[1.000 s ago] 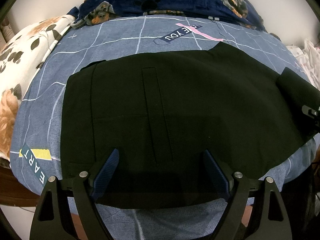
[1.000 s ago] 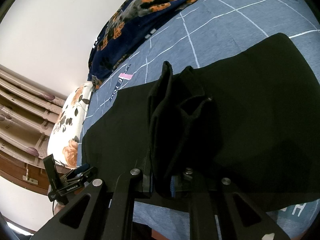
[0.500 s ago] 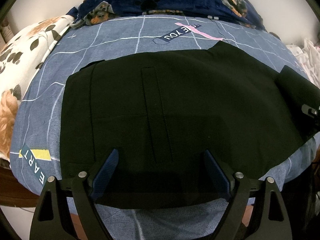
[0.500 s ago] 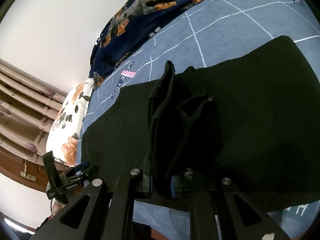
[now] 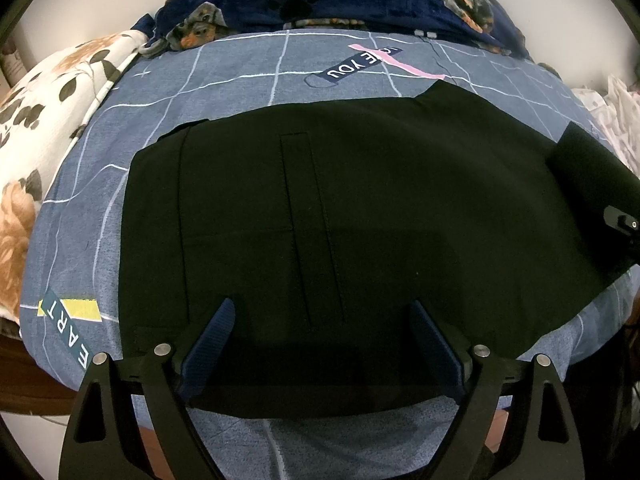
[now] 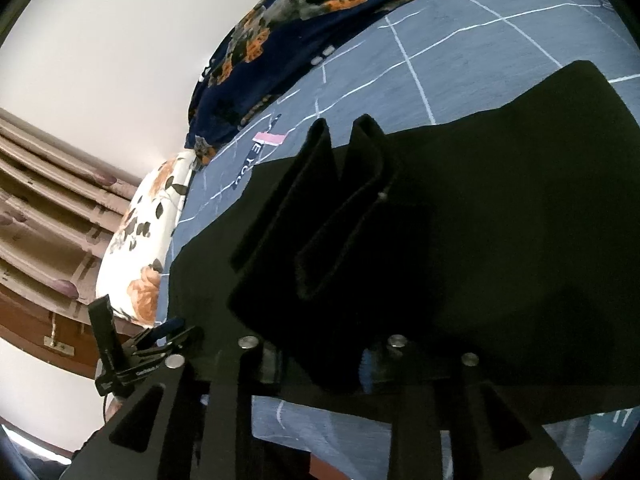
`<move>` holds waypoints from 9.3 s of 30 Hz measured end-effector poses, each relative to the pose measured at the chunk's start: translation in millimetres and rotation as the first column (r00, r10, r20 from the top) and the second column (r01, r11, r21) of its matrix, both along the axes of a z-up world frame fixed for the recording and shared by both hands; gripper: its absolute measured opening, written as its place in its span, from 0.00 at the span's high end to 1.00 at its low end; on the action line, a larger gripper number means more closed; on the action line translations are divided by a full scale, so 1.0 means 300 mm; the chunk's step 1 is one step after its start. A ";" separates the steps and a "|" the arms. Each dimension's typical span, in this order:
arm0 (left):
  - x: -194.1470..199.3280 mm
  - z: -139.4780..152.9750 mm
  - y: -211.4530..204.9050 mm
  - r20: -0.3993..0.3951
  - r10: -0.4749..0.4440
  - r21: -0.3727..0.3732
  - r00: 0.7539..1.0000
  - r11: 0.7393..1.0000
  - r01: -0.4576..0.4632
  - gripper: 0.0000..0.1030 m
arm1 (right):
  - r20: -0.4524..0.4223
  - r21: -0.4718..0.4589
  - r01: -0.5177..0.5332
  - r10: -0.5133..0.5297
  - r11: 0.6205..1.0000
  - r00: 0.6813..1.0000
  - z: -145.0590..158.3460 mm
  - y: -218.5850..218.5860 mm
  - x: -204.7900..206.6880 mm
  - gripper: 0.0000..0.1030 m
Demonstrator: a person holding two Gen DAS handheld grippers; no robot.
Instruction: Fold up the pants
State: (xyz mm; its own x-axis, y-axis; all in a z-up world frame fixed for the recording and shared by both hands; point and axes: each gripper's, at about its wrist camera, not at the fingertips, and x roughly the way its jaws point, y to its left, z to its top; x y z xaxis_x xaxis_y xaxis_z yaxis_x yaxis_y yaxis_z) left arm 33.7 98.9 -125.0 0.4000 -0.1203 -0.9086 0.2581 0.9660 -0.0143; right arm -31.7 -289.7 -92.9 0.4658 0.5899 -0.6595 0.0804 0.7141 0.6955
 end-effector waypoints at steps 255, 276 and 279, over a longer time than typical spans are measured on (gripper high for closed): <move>-0.104 -0.046 0.455 -0.470 0.181 -0.649 0.864 0.593 -0.477 0.51 | -0.042 0.533 -0.022 0.053 0.846 0.998 -0.039 -0.037 0.013 0.12; -0.060 -0.048 0.461 -0.385 0.213 -0.694 0.898 0.574 -0.434 0.47 | -0.058 0.548 -0.007 0.047 0.837 0.997 -0.068 -0.026 0.014 0.11; -0.054 -0.094 0.476 -0.435 0.228 -0.702 0.871 0.519 -0.487 0.47 | -0.063 0.547 -0.011 0.054 0.837 0.997 -0.073 -0.019 0.013 0.11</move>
State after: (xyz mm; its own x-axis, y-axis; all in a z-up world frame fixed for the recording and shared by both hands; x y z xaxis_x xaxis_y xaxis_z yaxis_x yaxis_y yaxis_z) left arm 17.5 241.8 -153.2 0.3471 -0.7196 -0.6014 -0.2464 0.5487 -0.7989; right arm -27.7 -295.3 -114.9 0.4034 0.8783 -0.2565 0.1292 0.2229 0.9662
